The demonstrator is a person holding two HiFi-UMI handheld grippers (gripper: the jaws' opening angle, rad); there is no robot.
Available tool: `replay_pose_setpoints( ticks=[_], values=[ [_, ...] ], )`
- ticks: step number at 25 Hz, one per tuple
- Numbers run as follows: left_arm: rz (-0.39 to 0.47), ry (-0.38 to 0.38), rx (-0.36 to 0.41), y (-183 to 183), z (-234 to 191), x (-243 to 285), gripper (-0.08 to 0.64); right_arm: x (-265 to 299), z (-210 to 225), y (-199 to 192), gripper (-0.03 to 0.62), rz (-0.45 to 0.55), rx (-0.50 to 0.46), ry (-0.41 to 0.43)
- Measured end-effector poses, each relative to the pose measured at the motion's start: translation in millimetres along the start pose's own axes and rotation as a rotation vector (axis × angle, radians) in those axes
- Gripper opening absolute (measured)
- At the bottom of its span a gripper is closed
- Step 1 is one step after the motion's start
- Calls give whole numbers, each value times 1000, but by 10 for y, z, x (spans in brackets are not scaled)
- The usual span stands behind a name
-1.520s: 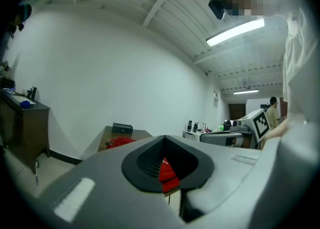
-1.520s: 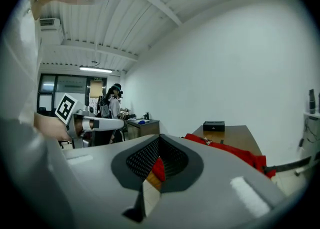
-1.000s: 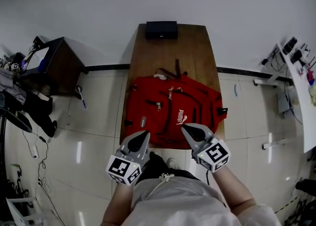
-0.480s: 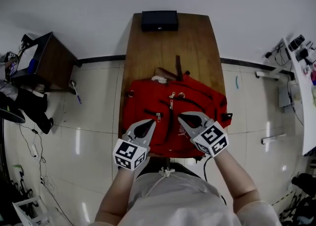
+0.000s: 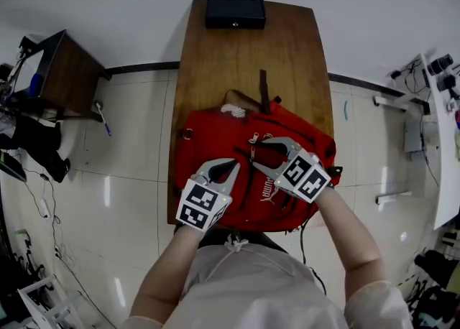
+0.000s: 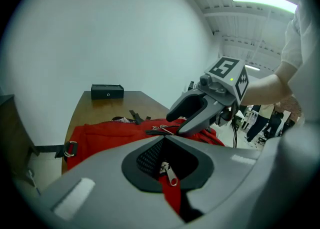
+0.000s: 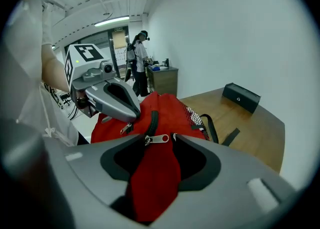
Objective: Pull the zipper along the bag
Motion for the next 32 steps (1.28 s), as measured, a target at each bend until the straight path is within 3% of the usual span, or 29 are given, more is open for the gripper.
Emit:
replay_pose_setpoints(
  ticks=[5,8,12,15,20,27,29,32],
  values=[
    [-39,-18,-19,-15,-17,70,6,107,78,-9,211,-40,-26,81],
    [-47,-29,-28,-27,-34,96,6,171,144,-12,262,-43,-31,149],
    [-54,-49,-33,-37,-48,122,6,306,49,34,253,-61,-67,296],
    [-55,-57,-39,-43,-61,132,6,385,0,59,240,-79,-74,348],
    [-55,-69,-38,-36,-66,125,6,292,-54,82,213,-89,-107,328],
    [-54,-99,-29,32,-13,183,6,107,-142,88,167,-78,-357,219],
    [-54,-100,-22,47,2,187,6,97,-169,13,95,-106,-406,208],
    [-55,-91,-14,46,20,207,6,147,-149,-112,97,-135,-386,202]
  ],
)
Point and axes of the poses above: the fingertips, and each gripper's own axes: x forward along the fingers, z to its right, y out of its top, the point moved 6 cm from there along -x, backward along the fingers, and after that the axes turned 1 degree about -z, right-handed, at the moved point
